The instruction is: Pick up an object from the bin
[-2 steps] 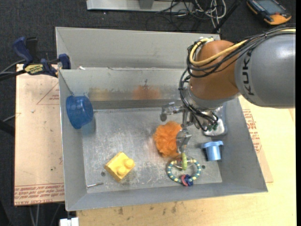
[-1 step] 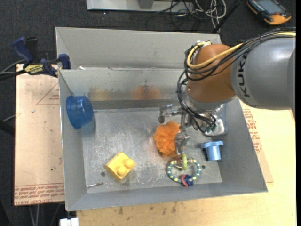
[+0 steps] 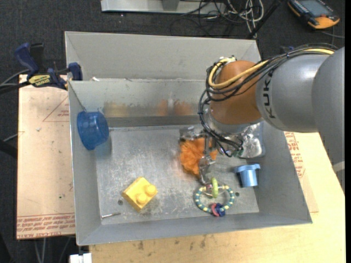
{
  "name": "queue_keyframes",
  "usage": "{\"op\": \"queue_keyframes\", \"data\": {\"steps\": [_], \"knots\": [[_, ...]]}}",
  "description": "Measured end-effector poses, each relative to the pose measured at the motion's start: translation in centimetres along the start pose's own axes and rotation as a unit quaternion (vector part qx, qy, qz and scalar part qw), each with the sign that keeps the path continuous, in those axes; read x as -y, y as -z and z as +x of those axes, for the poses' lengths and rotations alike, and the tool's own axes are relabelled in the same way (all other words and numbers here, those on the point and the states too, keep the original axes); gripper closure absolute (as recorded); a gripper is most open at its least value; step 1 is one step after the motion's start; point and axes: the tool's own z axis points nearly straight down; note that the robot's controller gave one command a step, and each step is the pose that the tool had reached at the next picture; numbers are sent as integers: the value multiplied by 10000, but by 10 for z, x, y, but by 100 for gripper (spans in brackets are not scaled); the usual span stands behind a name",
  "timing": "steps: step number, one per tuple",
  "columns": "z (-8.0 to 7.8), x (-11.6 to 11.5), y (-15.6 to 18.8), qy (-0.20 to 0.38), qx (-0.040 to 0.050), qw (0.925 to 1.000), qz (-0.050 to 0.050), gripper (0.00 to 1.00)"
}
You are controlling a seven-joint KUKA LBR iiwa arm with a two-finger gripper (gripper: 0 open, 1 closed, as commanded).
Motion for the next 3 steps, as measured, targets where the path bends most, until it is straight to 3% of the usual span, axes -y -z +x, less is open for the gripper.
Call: {"op": "queue_keyframes", "data": {"steps": [1,3], "knots": [[-2,4,3,-217,2,9998,-1,100],[-1,3,5,-216,-5,9998,-3,100]]}}
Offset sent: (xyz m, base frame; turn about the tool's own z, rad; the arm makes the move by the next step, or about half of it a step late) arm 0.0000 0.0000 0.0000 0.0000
